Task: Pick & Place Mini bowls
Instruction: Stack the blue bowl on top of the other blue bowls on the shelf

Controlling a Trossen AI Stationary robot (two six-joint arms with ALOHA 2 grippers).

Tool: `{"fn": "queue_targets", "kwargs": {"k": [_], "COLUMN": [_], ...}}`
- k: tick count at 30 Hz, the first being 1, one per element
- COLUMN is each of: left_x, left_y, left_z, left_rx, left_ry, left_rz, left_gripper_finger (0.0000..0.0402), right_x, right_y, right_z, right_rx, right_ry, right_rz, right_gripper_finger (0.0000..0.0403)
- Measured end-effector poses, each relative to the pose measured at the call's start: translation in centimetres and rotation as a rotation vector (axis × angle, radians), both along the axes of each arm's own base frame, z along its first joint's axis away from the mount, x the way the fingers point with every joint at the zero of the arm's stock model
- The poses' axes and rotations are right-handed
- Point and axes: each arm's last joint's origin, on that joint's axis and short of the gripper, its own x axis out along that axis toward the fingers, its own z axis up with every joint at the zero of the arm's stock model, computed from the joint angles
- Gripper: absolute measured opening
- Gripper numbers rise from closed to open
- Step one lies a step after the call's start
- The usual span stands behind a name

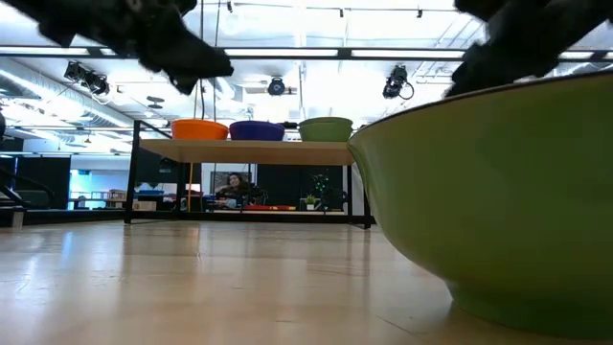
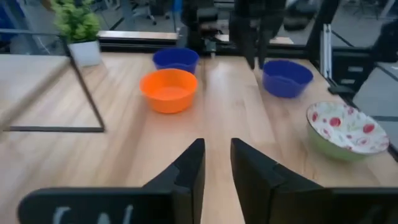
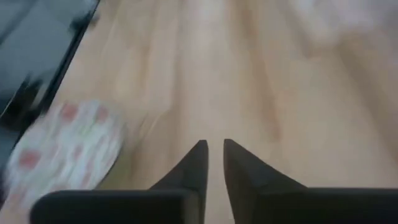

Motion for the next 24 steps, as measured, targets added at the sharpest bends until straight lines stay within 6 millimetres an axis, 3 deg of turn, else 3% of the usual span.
{"fn": "queue_targets", "kwargs": {"k": [5, 10, 16, 24], "left_x": [0.5, 1.3, 1.9, 2.0], "left_y": [-2.4, -3.6, -3.8, -3.8], "left_z": [-2.5, -3.8, -4.1, -3.8], "left_rx": [0.034, 0.062, 0.049, 0.031], "left_ry": [-0.021, -0.007, -0.041, -0.068], "left_rz": [0.023, 0.034, 0.027, 0.027], "left_gripper_finger": [0.0064, 0.0056, 0.0055, 0.0055], "right_x": [-1.0, -1.9, -4.1, -6.1], "right_y": [2.8, 6.1, 10.2, 13.0], "right_z": [2.0, 2.6, 0.3, -3.1], "right_rx": [-0.02, 0.094, 0.22, 0.138], "right_ry": [0.216, 0.36, 0.575, 0.711], "right_rz": [0.147, 0.228, 0.263, 0.255], "right_gripper_finger": [0.0104, 0.0161, 0.0197, 0.018]}}
